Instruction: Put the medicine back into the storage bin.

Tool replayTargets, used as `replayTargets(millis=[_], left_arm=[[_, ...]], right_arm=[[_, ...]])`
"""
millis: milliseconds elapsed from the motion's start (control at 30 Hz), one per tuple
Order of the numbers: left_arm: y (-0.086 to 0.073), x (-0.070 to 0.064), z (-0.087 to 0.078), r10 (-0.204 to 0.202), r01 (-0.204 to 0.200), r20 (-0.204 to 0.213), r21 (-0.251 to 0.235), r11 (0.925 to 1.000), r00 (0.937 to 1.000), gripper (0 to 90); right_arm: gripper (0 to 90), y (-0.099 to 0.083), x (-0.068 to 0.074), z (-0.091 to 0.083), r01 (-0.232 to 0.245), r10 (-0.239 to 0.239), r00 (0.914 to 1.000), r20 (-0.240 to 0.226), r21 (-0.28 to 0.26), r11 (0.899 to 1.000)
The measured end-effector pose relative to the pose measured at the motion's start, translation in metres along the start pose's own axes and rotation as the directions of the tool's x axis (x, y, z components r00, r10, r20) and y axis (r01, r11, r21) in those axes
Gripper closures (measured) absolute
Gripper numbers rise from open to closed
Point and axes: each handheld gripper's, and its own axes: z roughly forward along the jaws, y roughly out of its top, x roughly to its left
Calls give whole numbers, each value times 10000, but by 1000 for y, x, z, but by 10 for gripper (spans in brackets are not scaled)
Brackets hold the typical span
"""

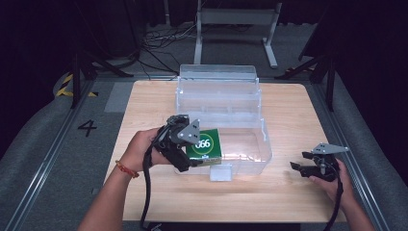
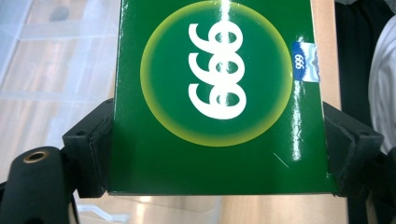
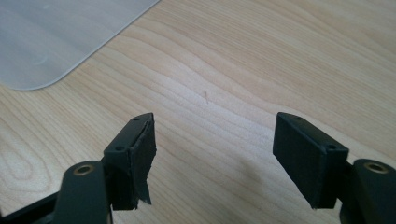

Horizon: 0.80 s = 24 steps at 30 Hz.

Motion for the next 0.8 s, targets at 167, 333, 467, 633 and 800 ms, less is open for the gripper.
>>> replayTargets(millis=[167, 333, 467, 633, 800], left_arm=[[-3, 15, 5, 396, -396, -95, -18, 9992, 9992, 163], [-10, 25, 8, 641, -639, 96, -172, 9978, 9979, 162], [-18, 30, 12, 917, -915, 135, -153, 9957, 9957, 163], [-28, 30, 17, 1216, -1218, 186, 70, 9925, 9924, 162], [-38, 34, 26, 929, -928, 443, -35, 9957, 9947, 162]], right_arm=[[308, -2, 3, 4, 53, -53, 10000, 20, 177, 9998], [308, -4, 5, 7, 160, -160, 9999, 6, 346, 9993], [308, -5, 6, 8, 137, -137, 9999, 5, 436, 9990], [308, -5, 8, 9, 264, -266, 9996, 35, 543, 9982], [309, -5, 10, 9, 295, -296, 9996, 7, 576, 9979]])
